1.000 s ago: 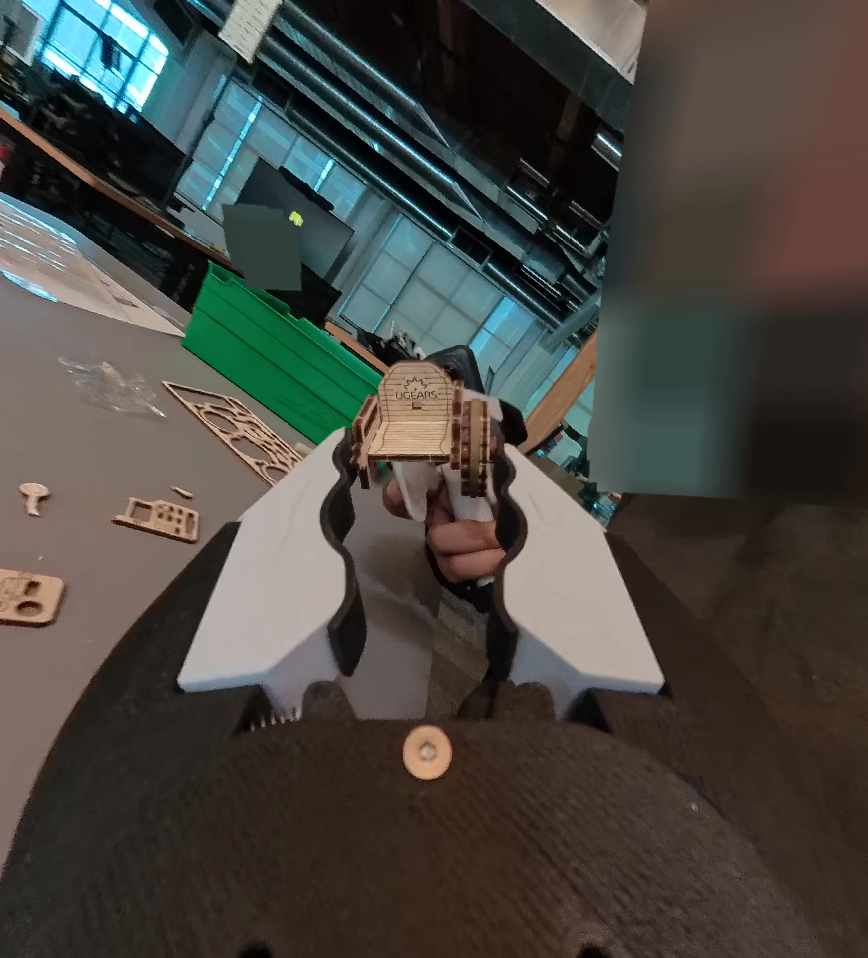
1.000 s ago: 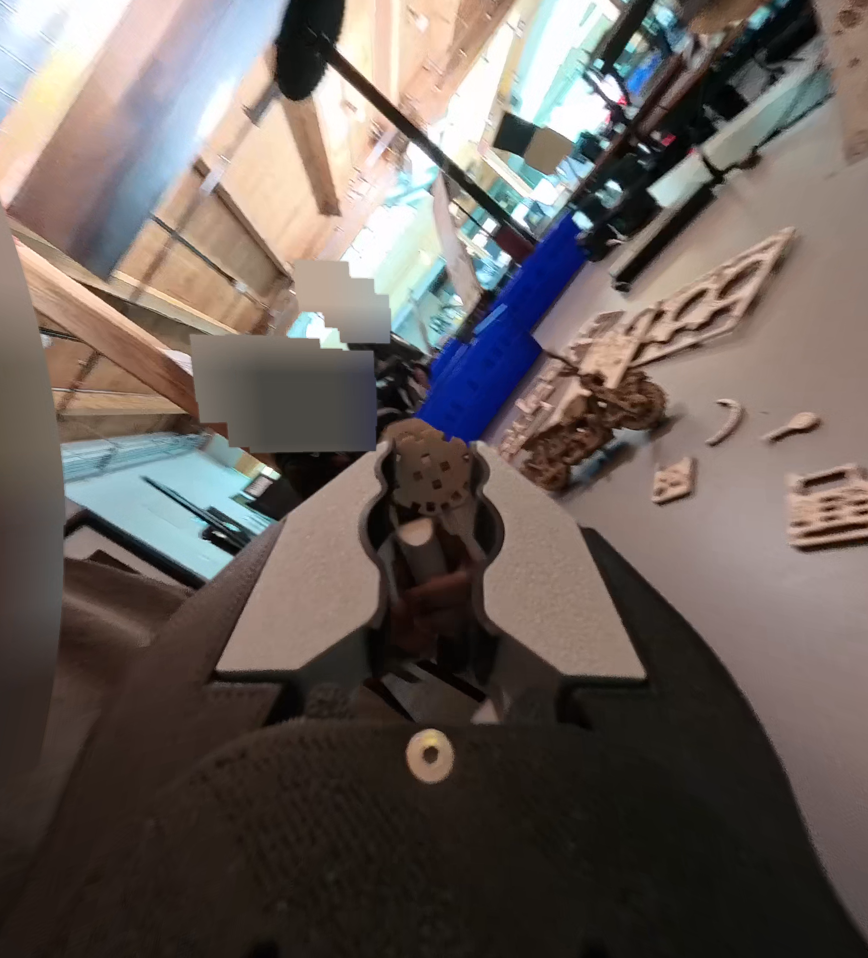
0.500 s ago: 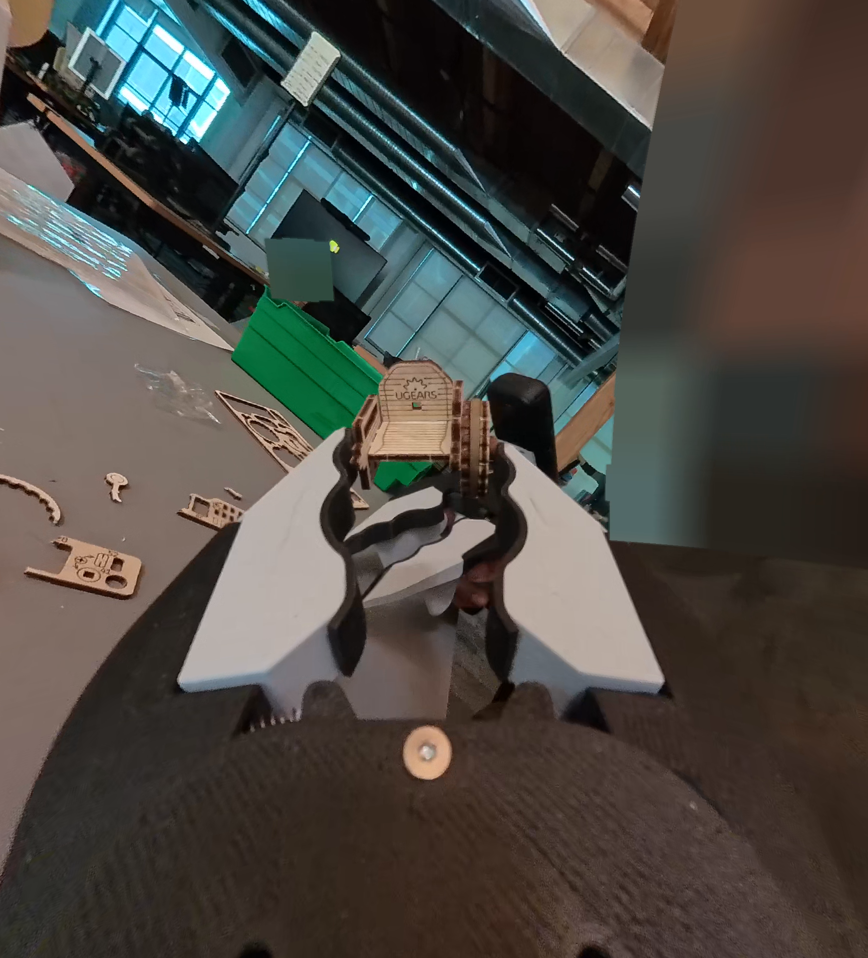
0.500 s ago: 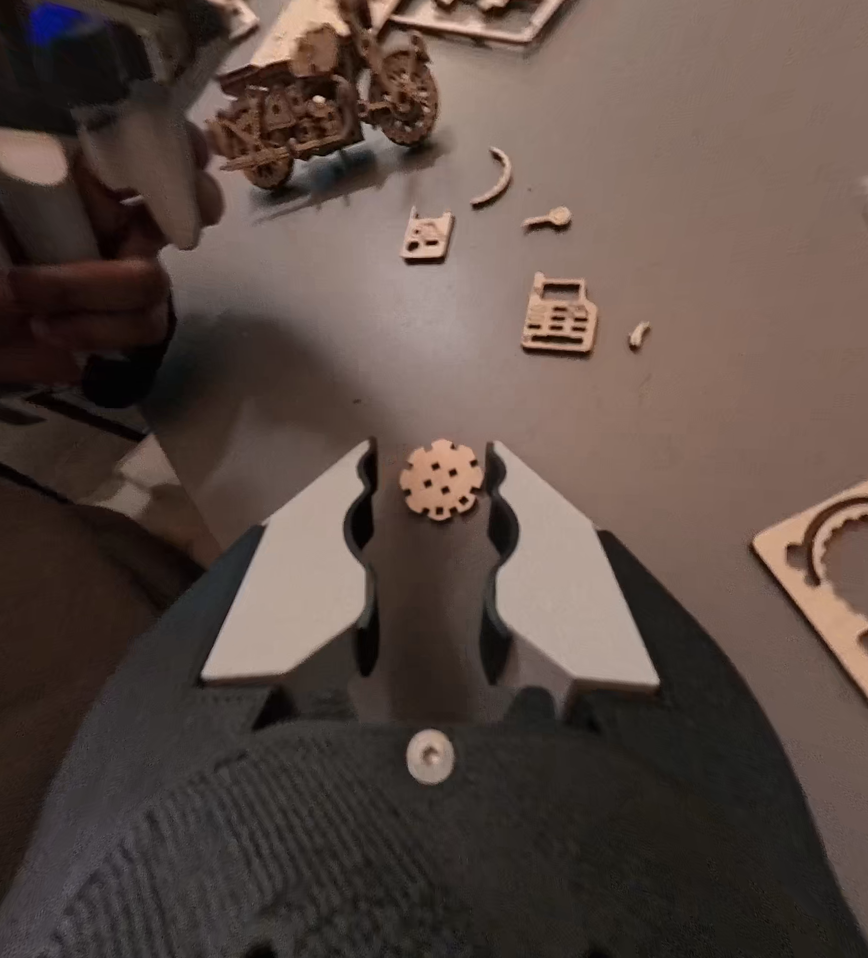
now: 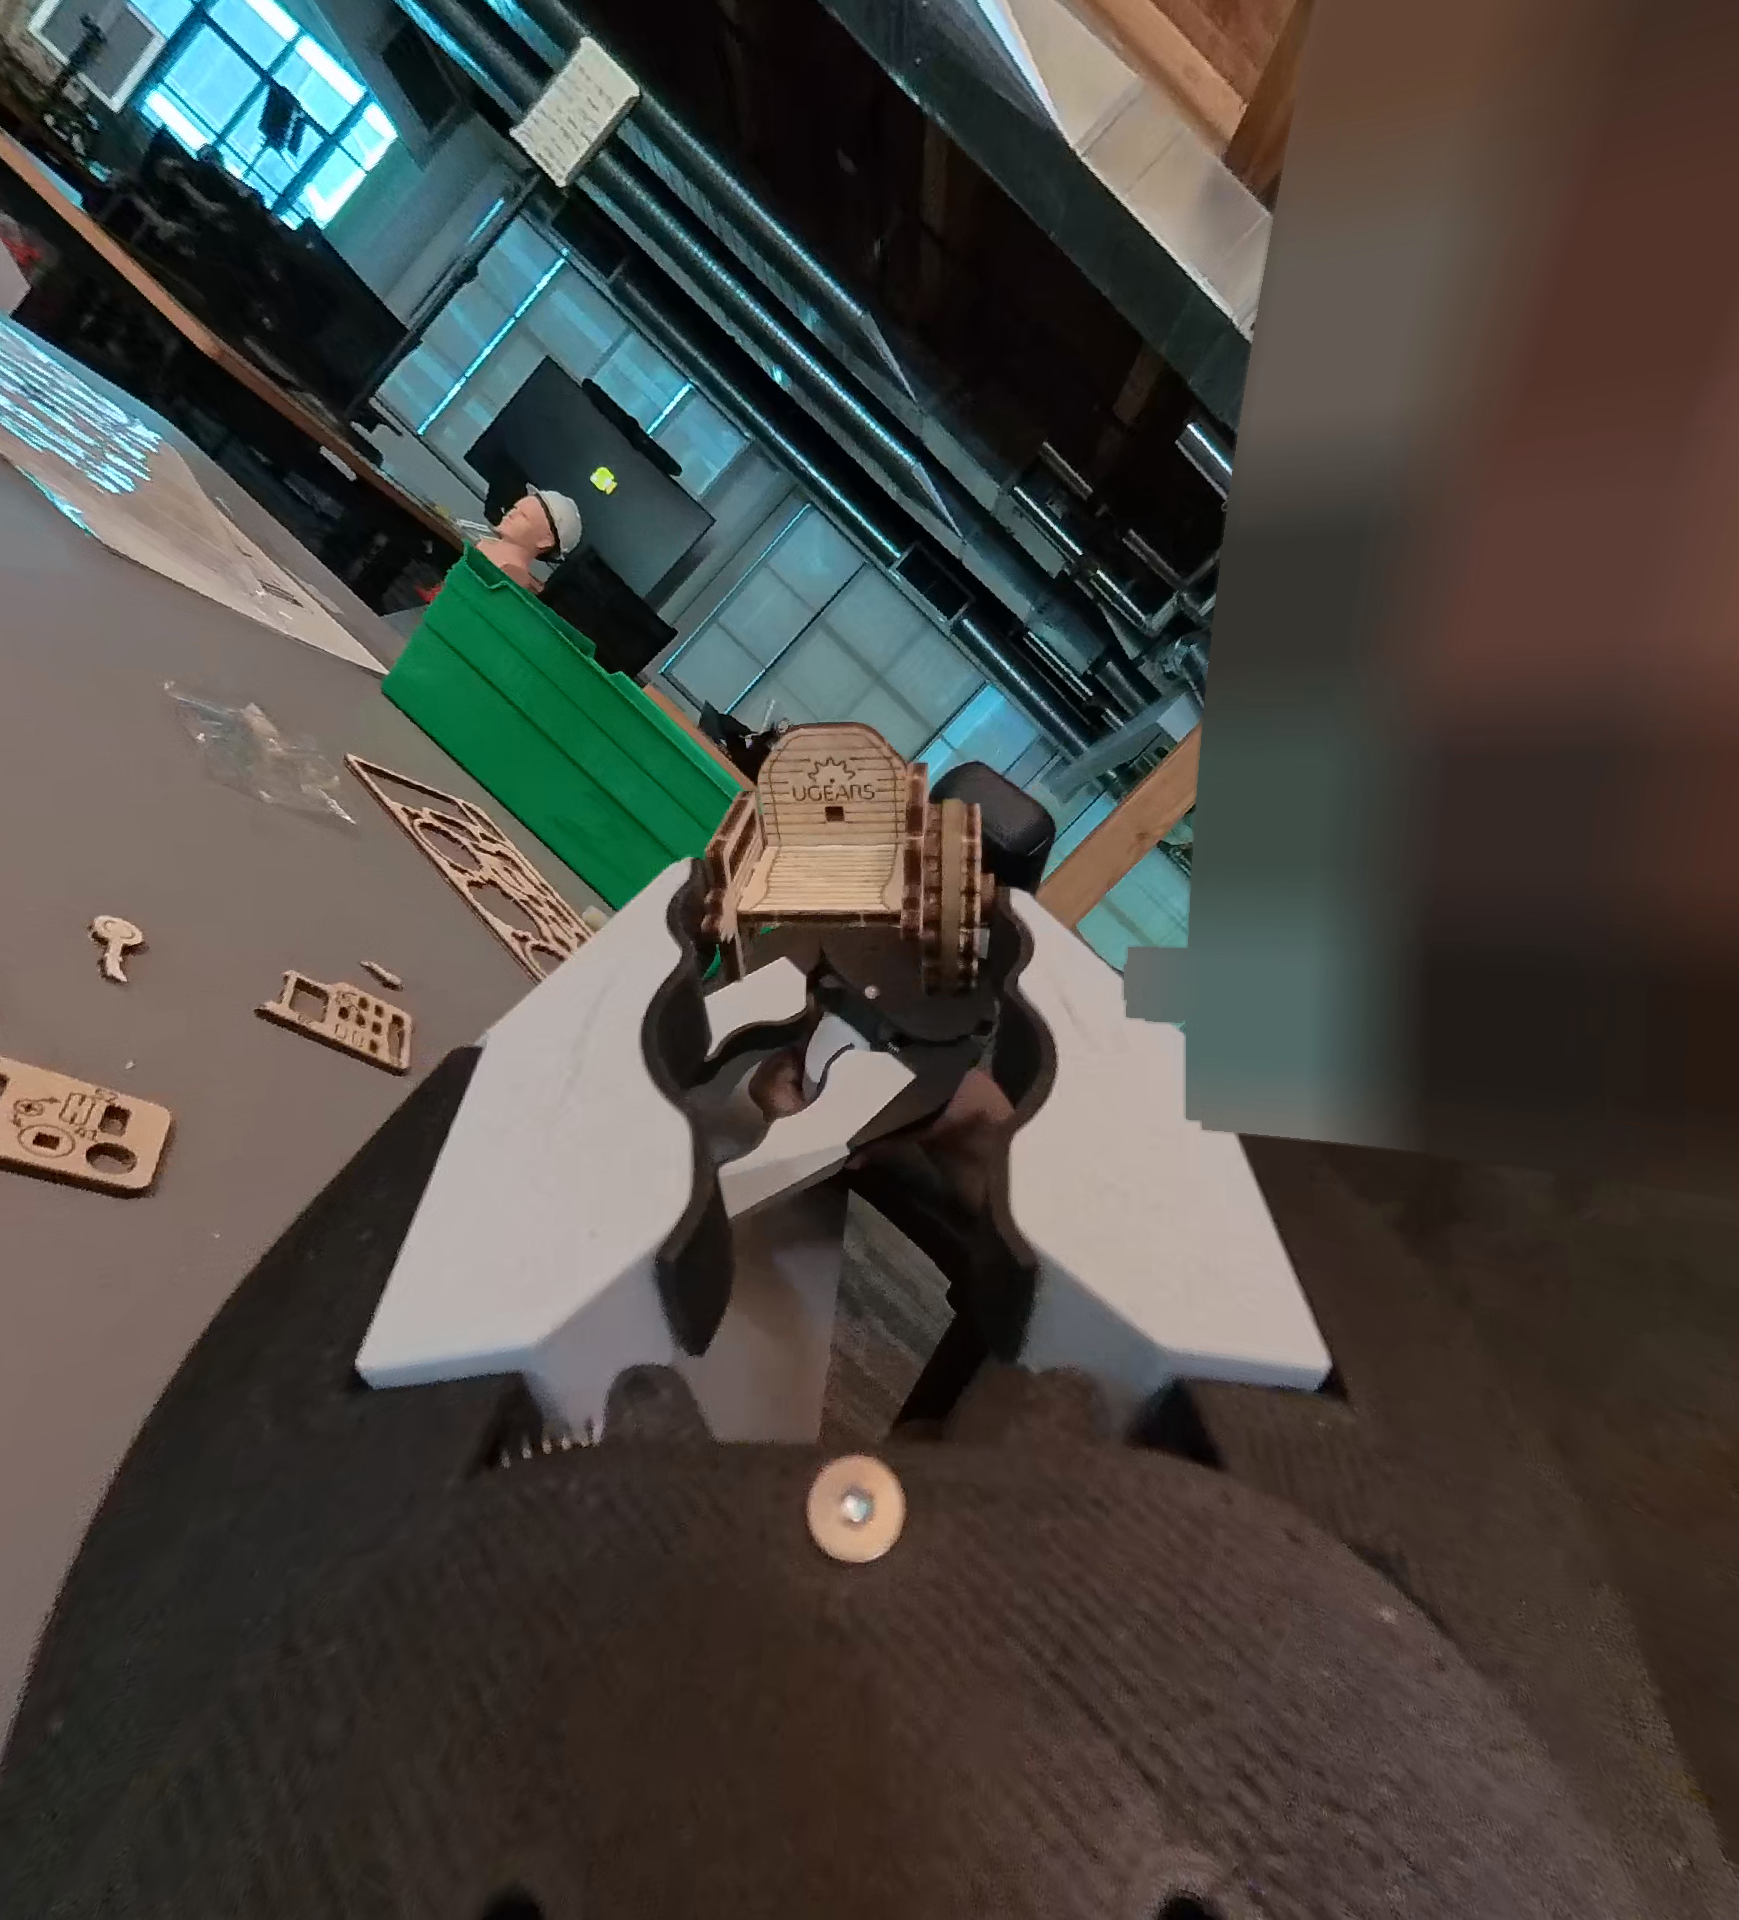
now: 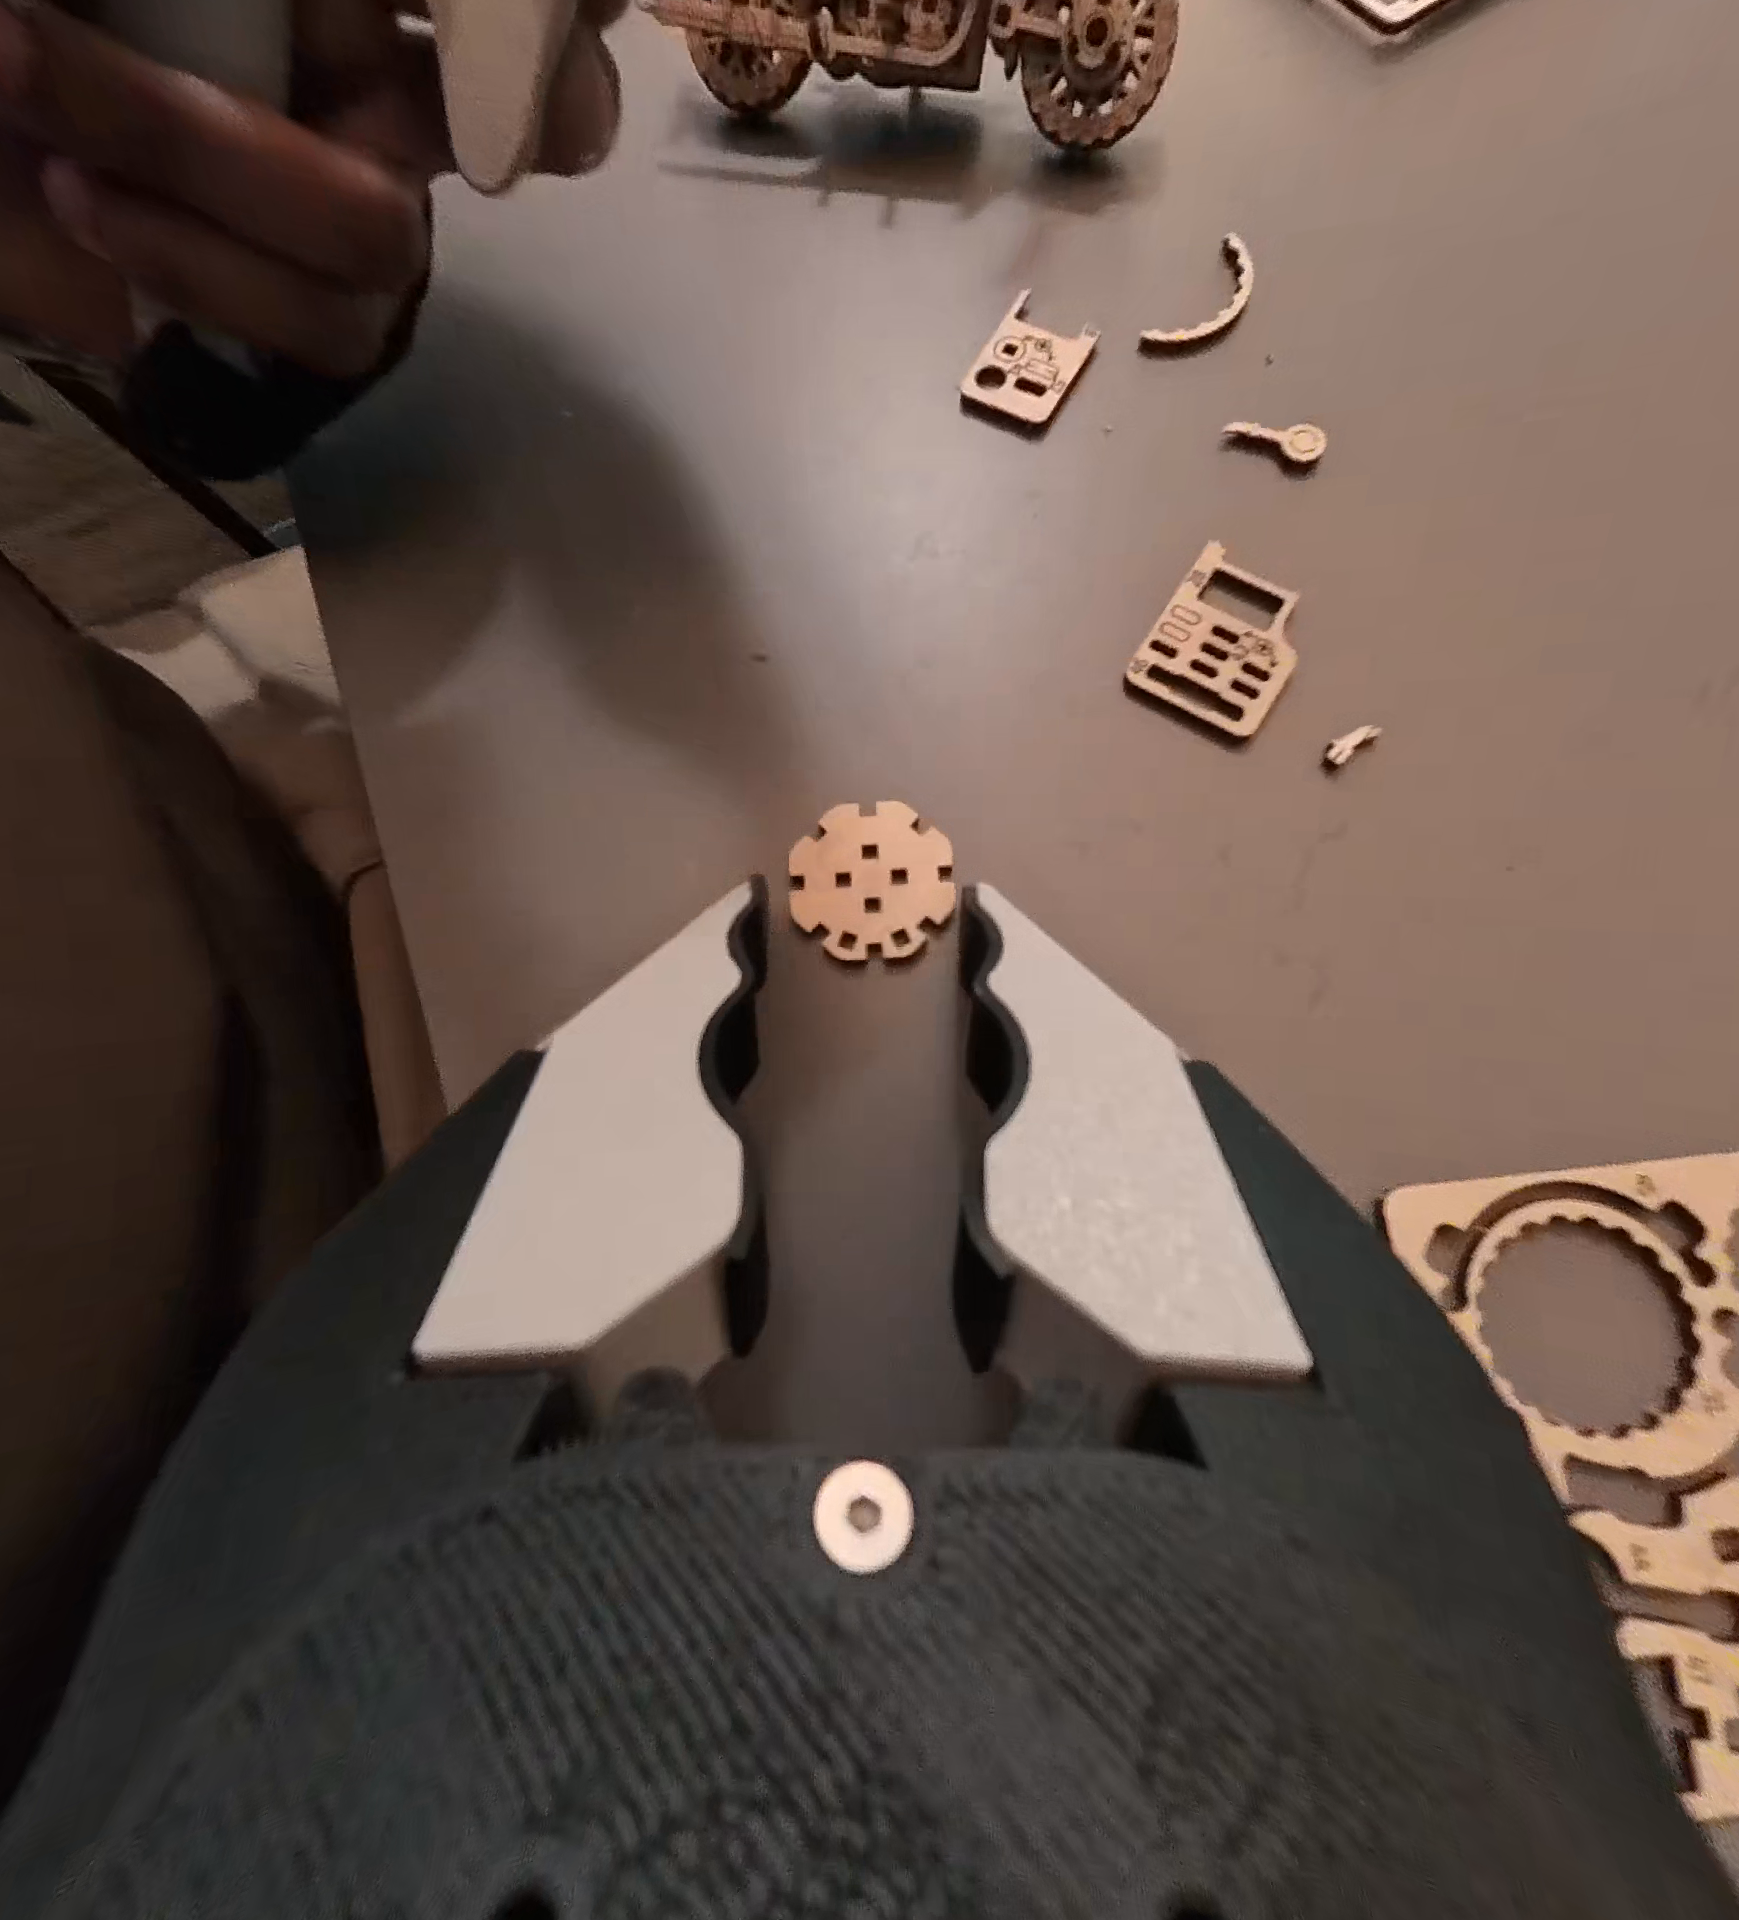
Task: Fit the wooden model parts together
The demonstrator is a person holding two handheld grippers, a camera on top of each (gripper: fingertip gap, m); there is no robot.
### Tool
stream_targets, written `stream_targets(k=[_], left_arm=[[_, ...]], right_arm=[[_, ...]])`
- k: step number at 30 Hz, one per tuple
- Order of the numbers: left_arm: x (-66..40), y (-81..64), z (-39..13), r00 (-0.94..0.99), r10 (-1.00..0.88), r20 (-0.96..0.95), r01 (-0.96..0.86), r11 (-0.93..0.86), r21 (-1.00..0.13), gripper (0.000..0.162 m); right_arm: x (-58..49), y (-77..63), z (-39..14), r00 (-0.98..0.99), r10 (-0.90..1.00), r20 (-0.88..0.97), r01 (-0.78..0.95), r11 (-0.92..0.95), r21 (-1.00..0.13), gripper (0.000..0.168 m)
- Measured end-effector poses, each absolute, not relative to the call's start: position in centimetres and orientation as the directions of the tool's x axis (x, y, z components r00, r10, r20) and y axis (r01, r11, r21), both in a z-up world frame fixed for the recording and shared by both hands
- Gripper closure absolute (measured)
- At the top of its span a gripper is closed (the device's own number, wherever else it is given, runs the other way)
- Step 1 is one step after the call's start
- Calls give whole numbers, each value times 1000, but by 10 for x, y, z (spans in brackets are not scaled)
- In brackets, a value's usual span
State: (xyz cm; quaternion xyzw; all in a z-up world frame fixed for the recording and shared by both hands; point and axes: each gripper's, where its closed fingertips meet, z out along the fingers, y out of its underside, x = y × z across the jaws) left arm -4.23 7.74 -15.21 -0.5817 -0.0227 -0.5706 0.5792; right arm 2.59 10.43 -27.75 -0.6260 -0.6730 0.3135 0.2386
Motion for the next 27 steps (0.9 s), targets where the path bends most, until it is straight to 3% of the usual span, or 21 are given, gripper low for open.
stream_targets(k=[9, 11, 14, 17, 19, 27], left_arm=[[-42, 74, -148, 330, -642, 692, 694, -331, -639, 113], [-43, 74, -147, 327, -643, 692, 698, -329, -636, 113], [-43, 72, -145, 323, -647, 690, 704, -323, -633, 113], [-40, 71, -143, 325, -658, 679, 706, -310, -637, 112], [-37, 70, -142, 319, -665, 675, 707, -307, -637, 112], [-20, 69, -143, 286, -677, 678, 708, -327, -626, 112]], right_arm=[[19, 103, -277, -66, 996, -60, 678, 1, -735, 138], [11, 105, -259, -23, 995, -94, 601, -61, -797, 138], [-6, 105, -198, 35, 958, -285, 319, -281, -905, 138], [-10, 96, -151, -43, 840, -541, 64, -538, -840, 139], [-10, 94, -143, -63, 786, -615, -11, -617, -787, 139], [-14, 85, -137, -129, 686, -716, -77, -727, -682, 140]])
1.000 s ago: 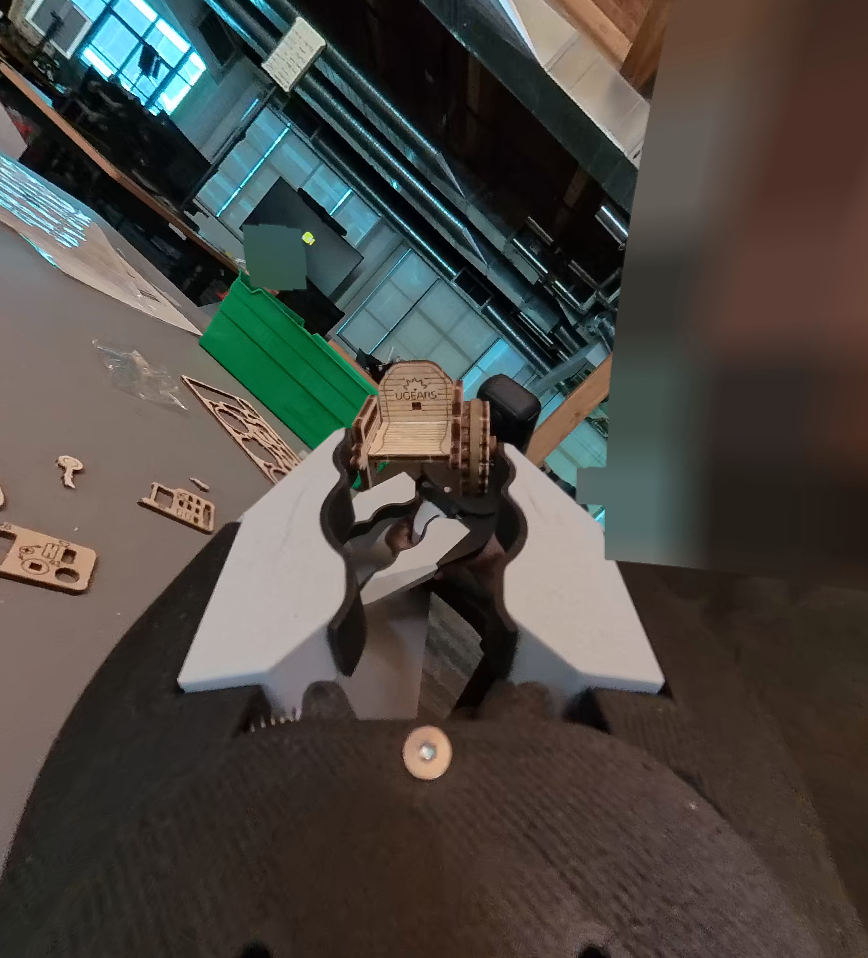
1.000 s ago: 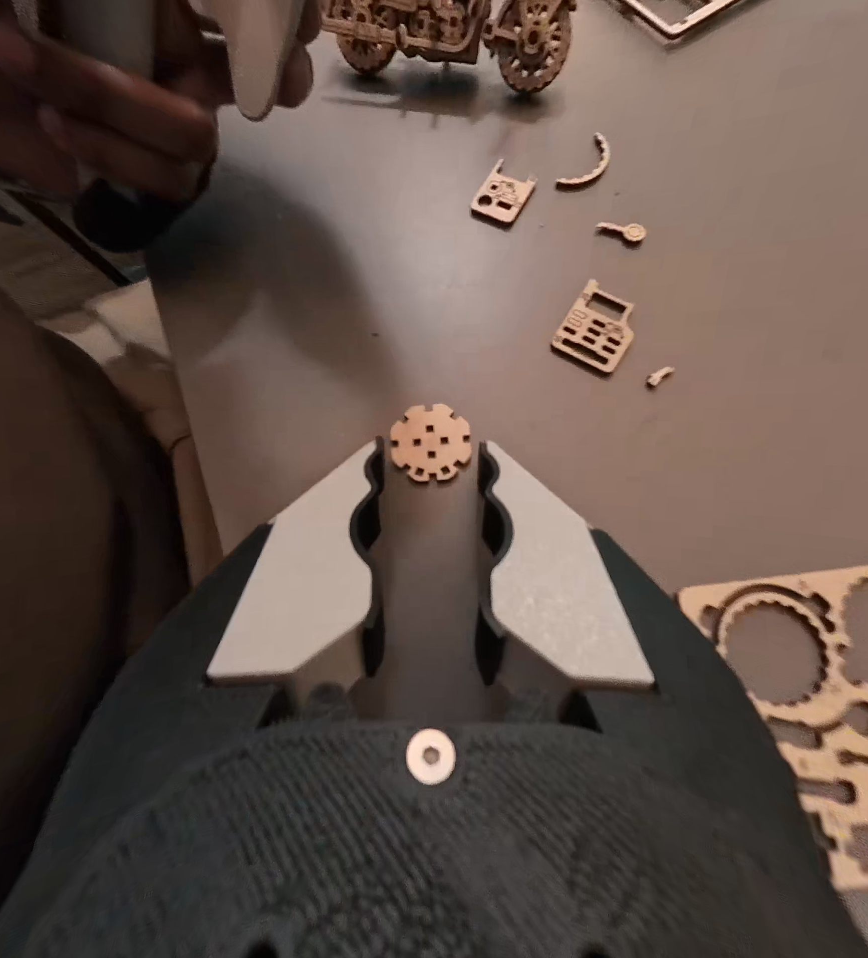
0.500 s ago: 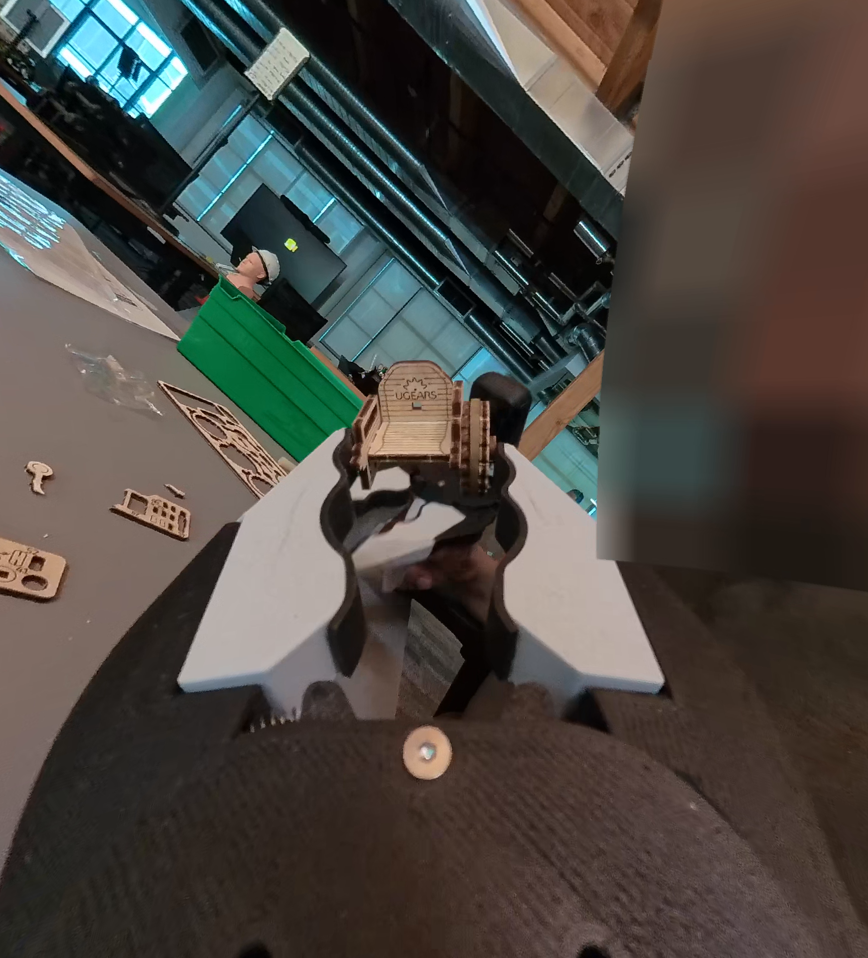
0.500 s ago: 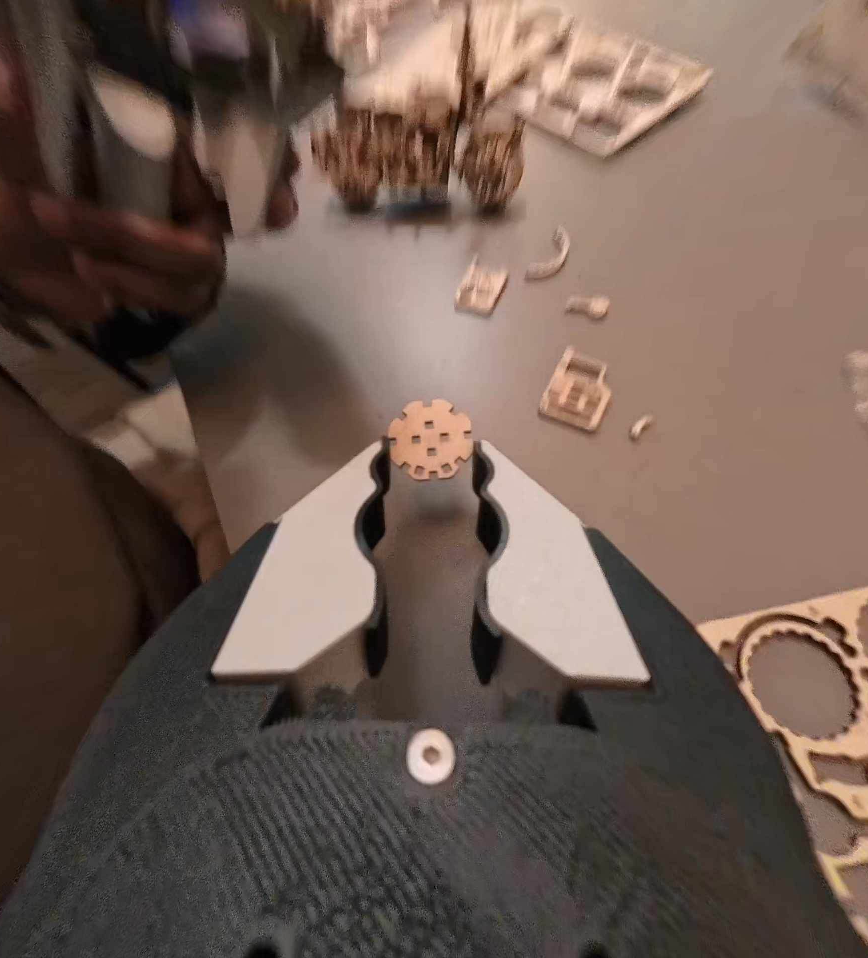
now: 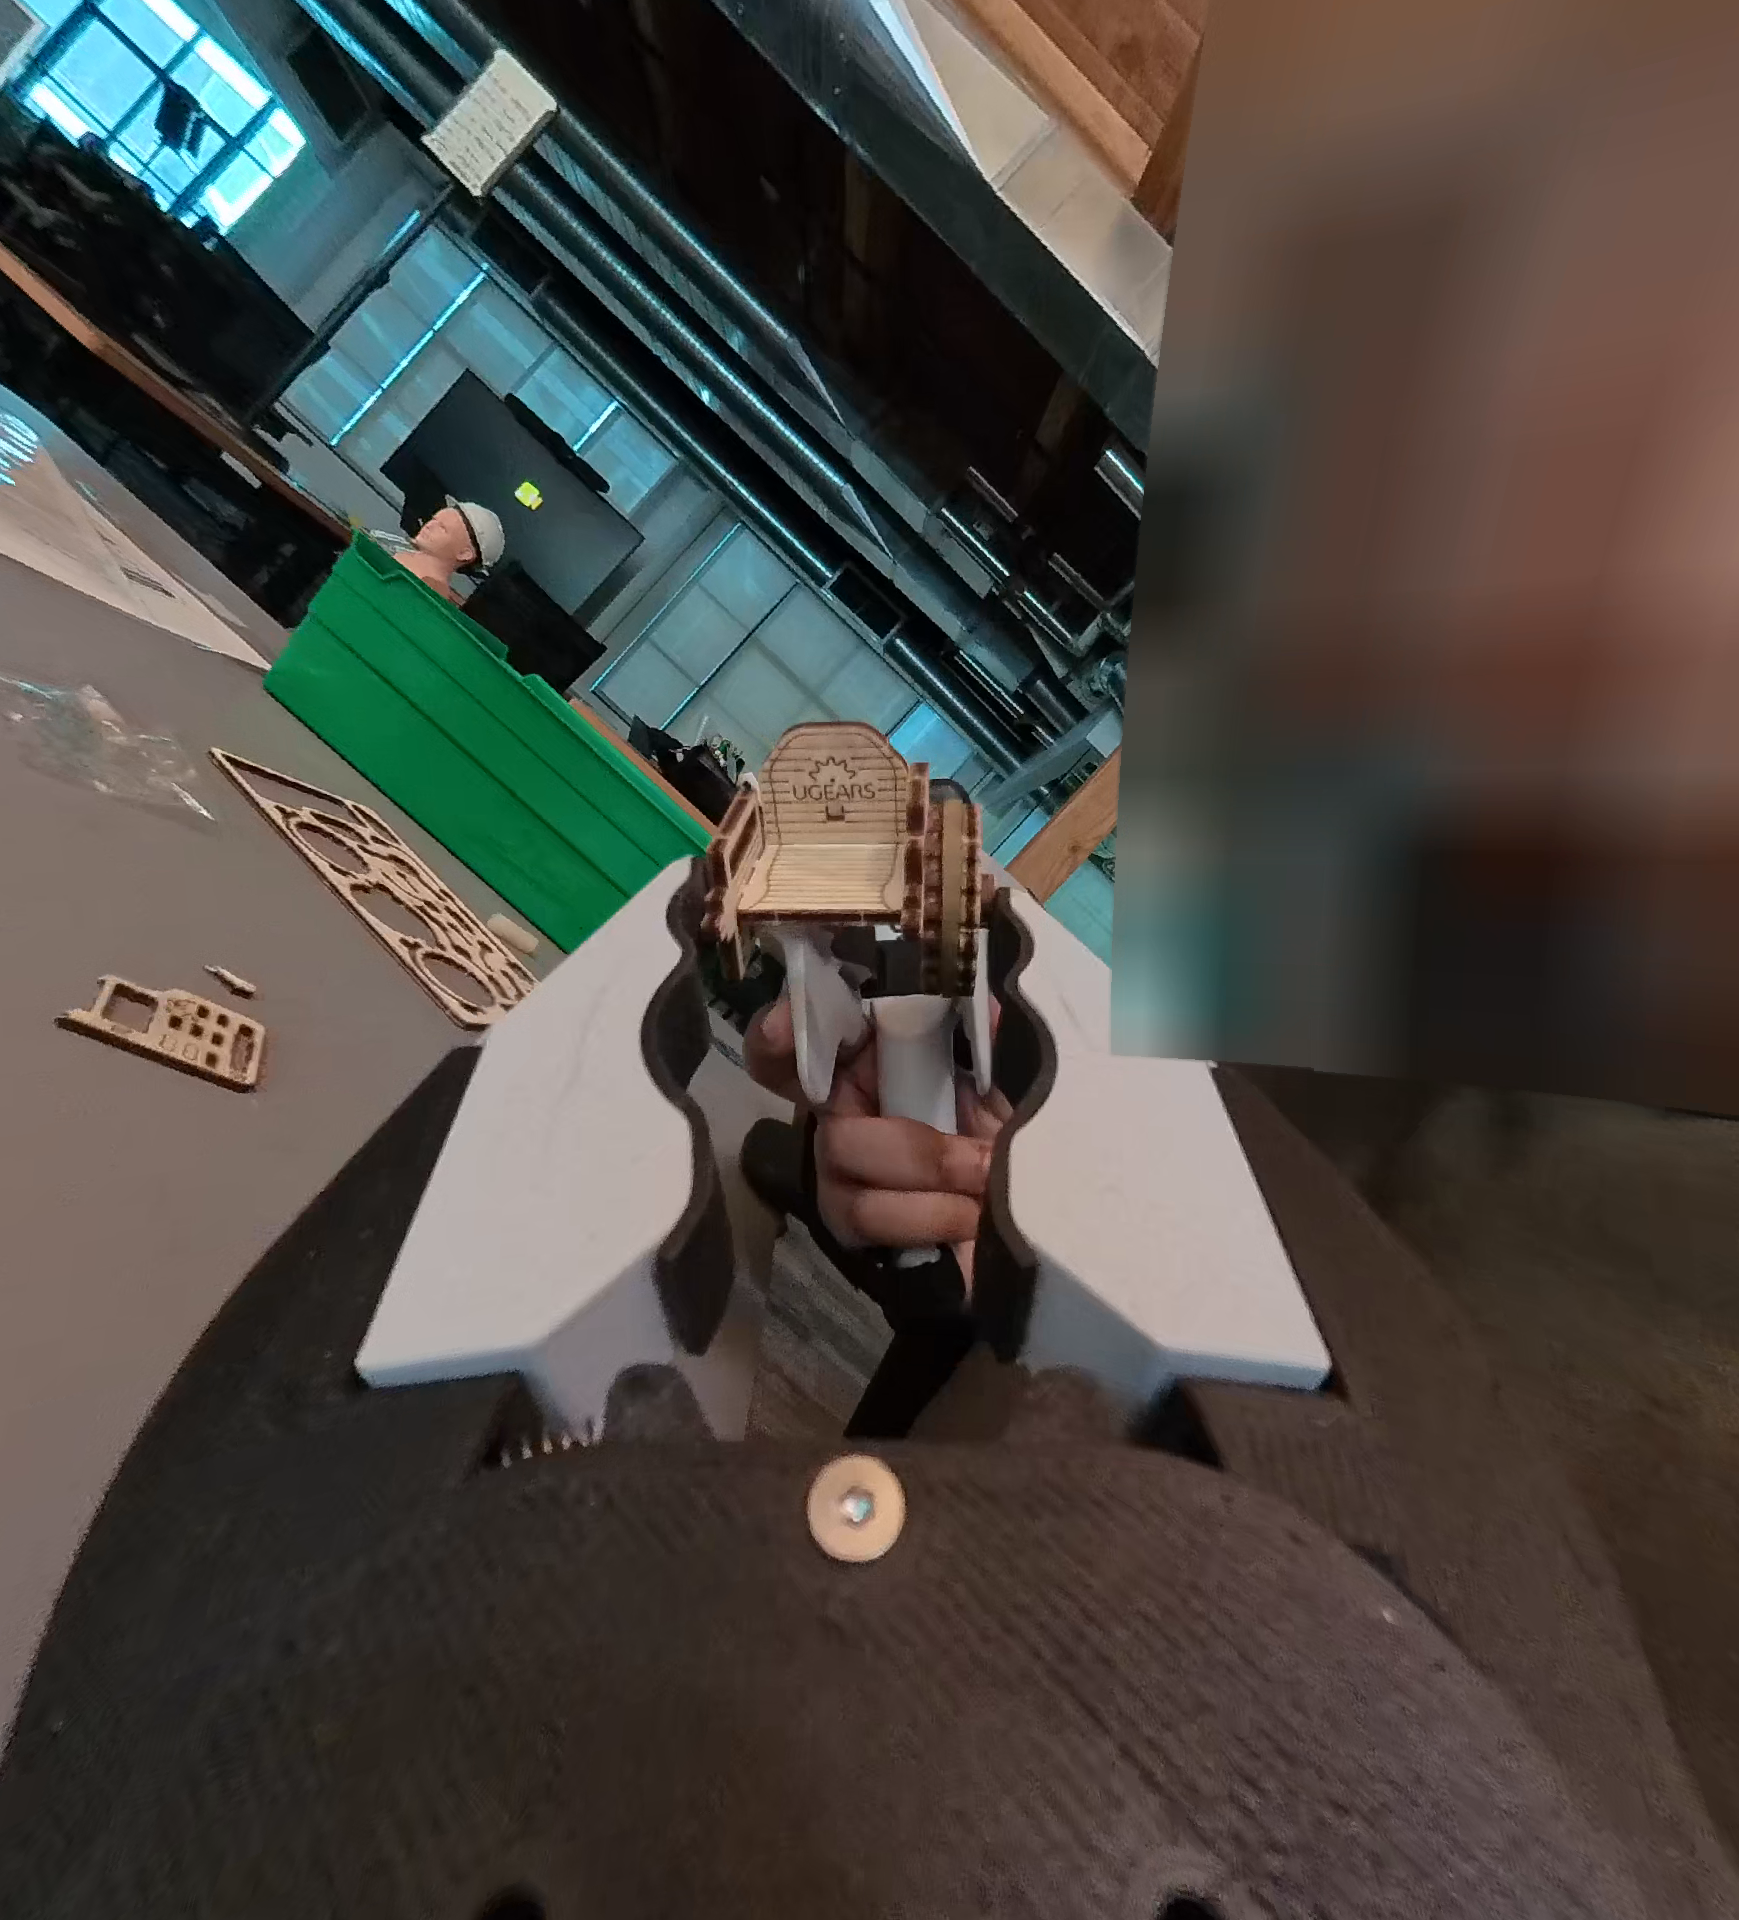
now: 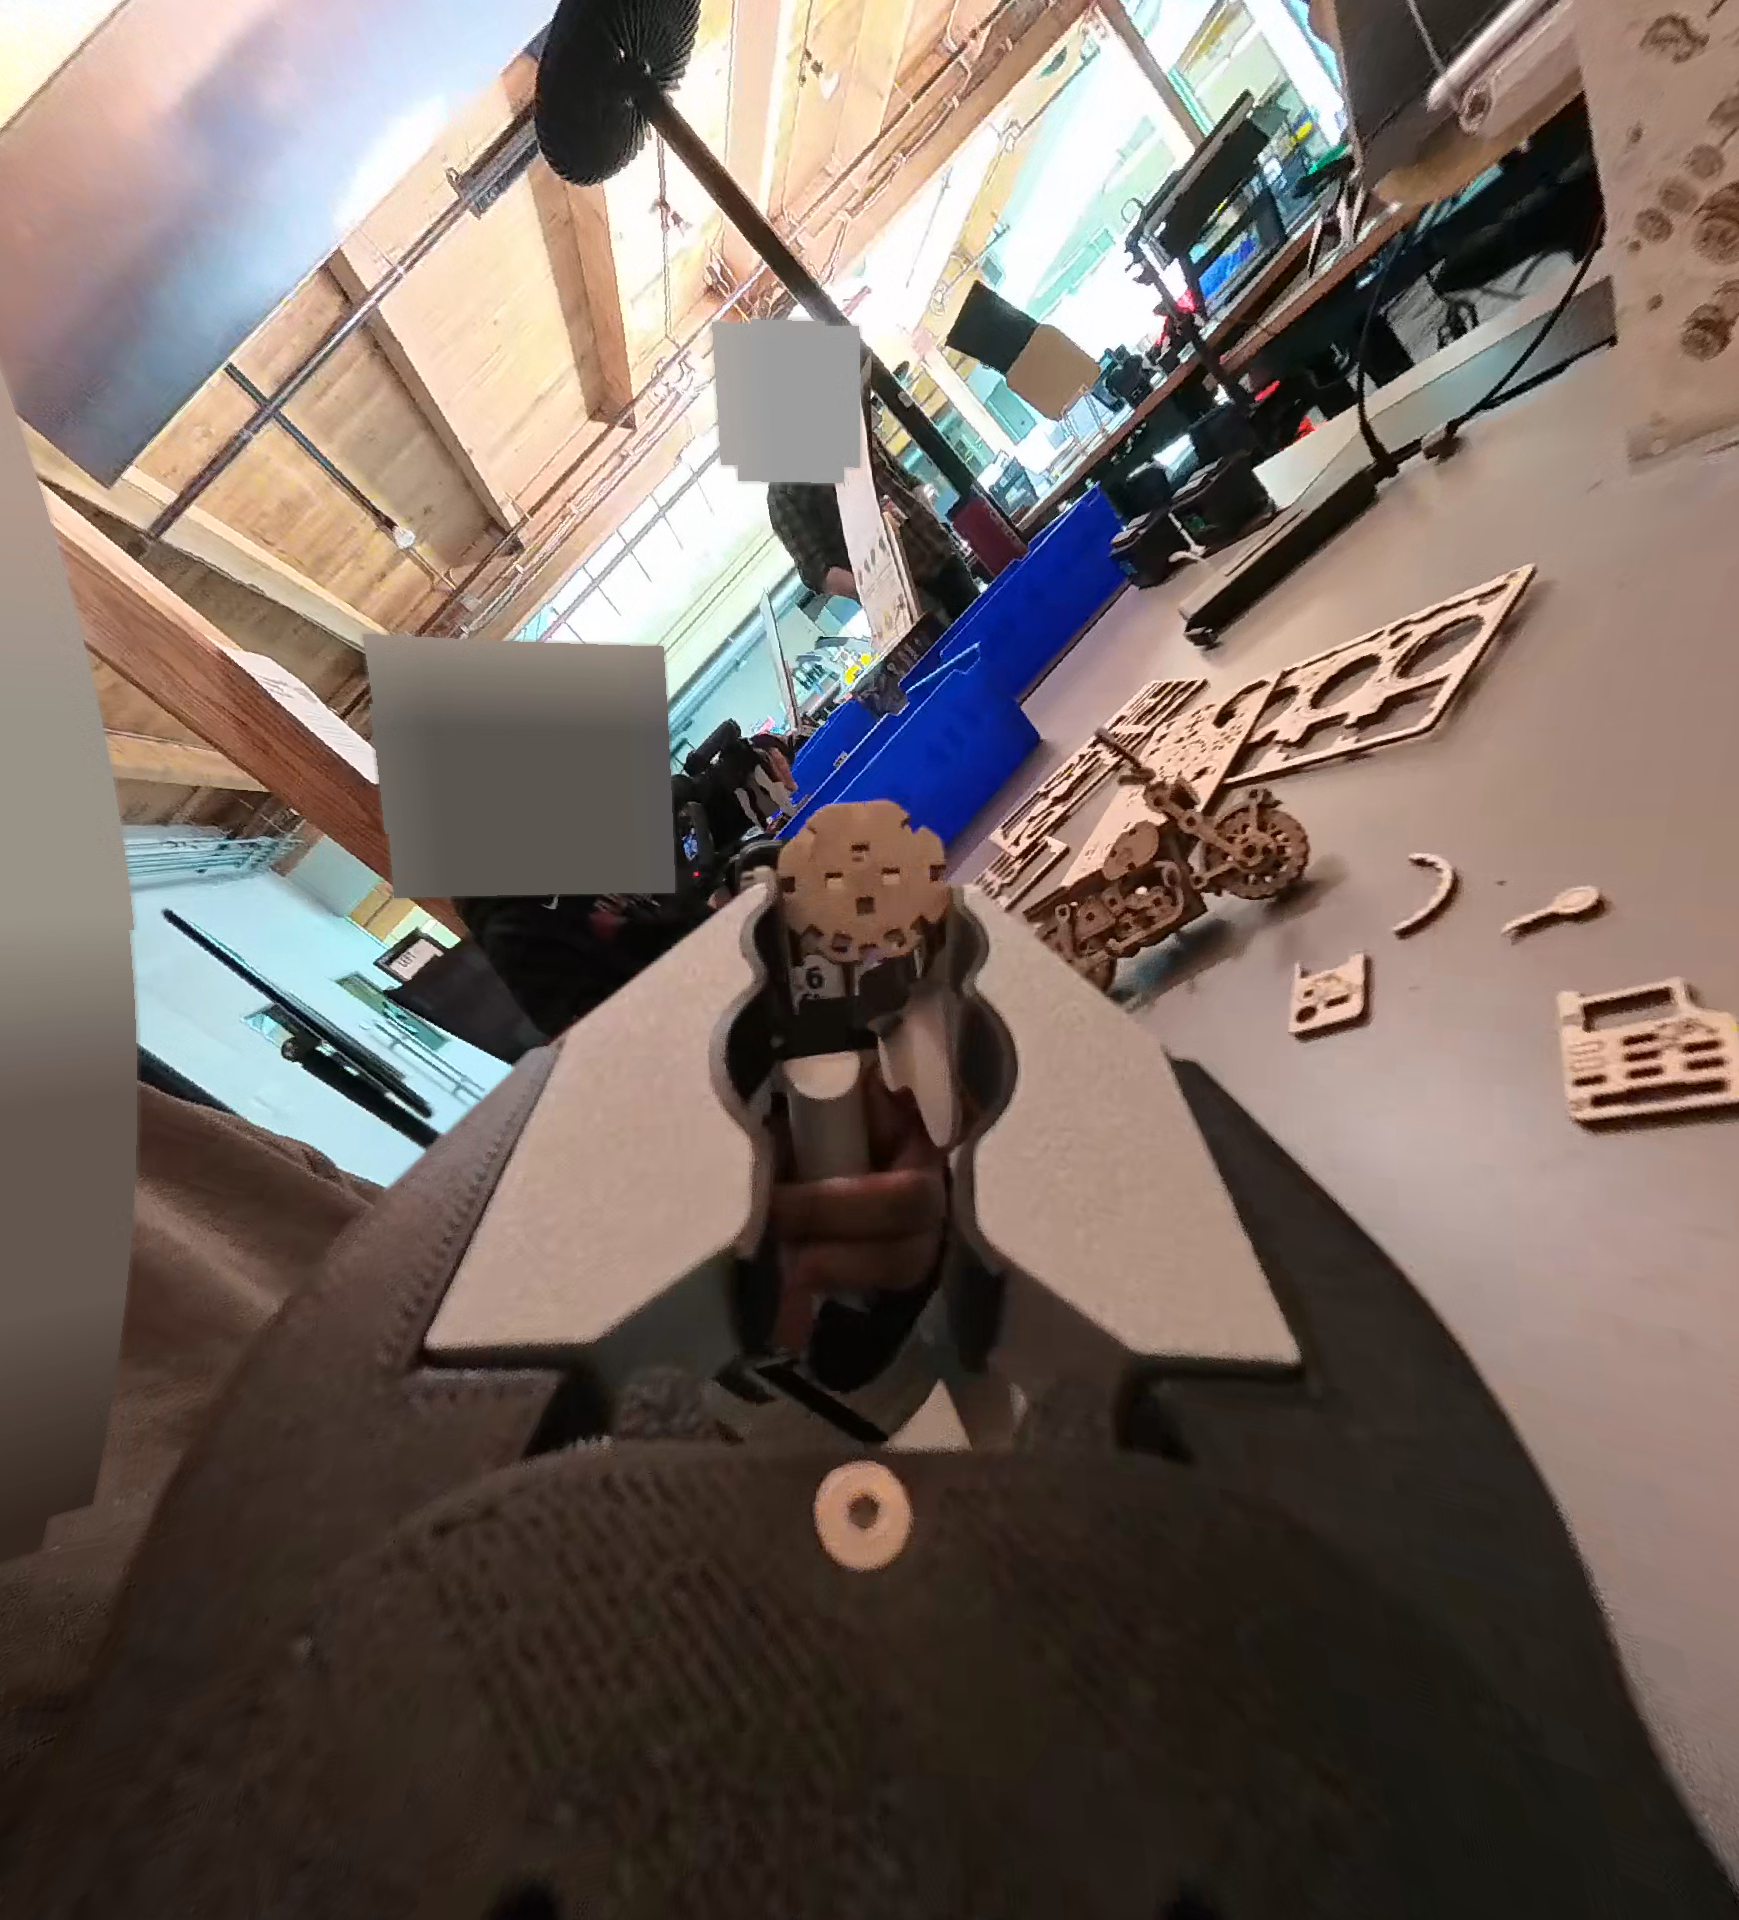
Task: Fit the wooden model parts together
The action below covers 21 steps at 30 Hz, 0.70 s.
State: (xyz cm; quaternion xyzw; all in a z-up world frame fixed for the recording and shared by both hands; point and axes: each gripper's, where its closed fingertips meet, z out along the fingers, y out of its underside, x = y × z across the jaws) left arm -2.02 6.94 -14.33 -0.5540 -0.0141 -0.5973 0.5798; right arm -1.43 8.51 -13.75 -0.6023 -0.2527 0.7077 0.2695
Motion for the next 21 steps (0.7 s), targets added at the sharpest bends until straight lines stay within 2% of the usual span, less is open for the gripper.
stream_targets(k=[8, 21], left_arm=[[-13, 69, -146, 330, -682, 652, 677, -310, -667, 112], [-14, 69, -149, 369, -681, 632, 647, -300, -701, 112]], right_arm=[[-17, 81, -142, -136, 651, -747, -67, -758, -649, 139], [-17, 80, -145, -137, 660, -739, -47, -750, -660, 140]])
